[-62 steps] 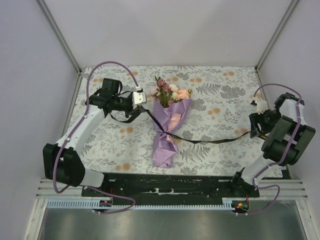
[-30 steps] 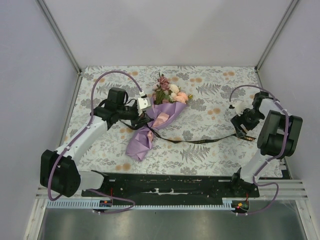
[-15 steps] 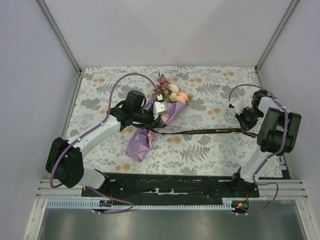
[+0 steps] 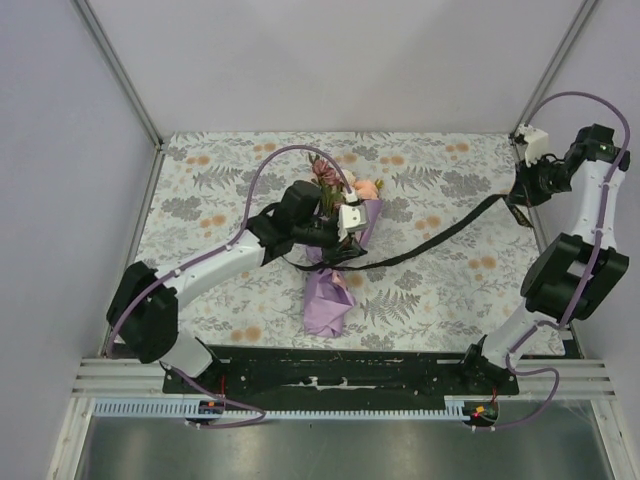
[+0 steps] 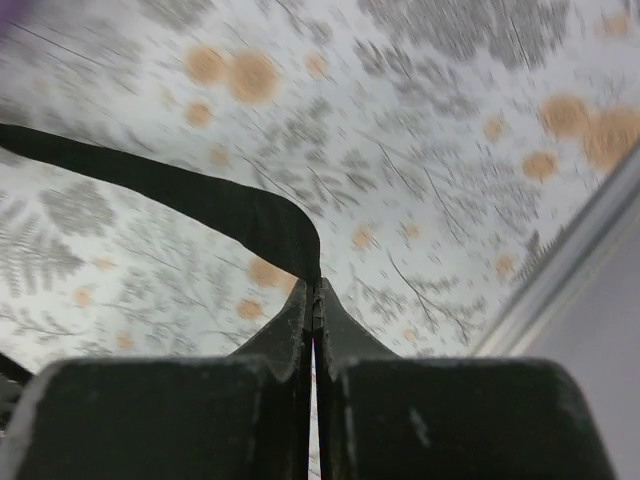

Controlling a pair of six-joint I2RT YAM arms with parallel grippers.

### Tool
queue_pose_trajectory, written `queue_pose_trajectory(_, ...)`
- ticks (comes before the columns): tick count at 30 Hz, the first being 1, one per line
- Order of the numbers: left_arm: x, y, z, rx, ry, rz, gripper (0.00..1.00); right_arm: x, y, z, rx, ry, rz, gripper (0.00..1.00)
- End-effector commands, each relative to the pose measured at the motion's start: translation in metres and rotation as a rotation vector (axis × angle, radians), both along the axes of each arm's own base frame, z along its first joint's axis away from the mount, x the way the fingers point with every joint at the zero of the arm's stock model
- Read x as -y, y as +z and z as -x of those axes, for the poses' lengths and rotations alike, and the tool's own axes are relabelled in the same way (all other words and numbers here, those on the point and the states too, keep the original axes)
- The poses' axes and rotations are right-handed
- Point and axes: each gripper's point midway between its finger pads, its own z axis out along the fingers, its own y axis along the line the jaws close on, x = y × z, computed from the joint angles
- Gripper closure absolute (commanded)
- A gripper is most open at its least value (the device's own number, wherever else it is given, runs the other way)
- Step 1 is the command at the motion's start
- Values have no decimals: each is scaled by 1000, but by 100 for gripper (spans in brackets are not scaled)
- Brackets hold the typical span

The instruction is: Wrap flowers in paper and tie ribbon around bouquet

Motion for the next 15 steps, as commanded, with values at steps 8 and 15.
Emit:
queue_pose_trajectory(8,-37,12,35,194,-59,76,98,-257,230,36,385,442,-593,100)
queue_pose_trajectory(15,-48,13,41,312,-84,86,98,-398,286,53,428,699,-821,100)
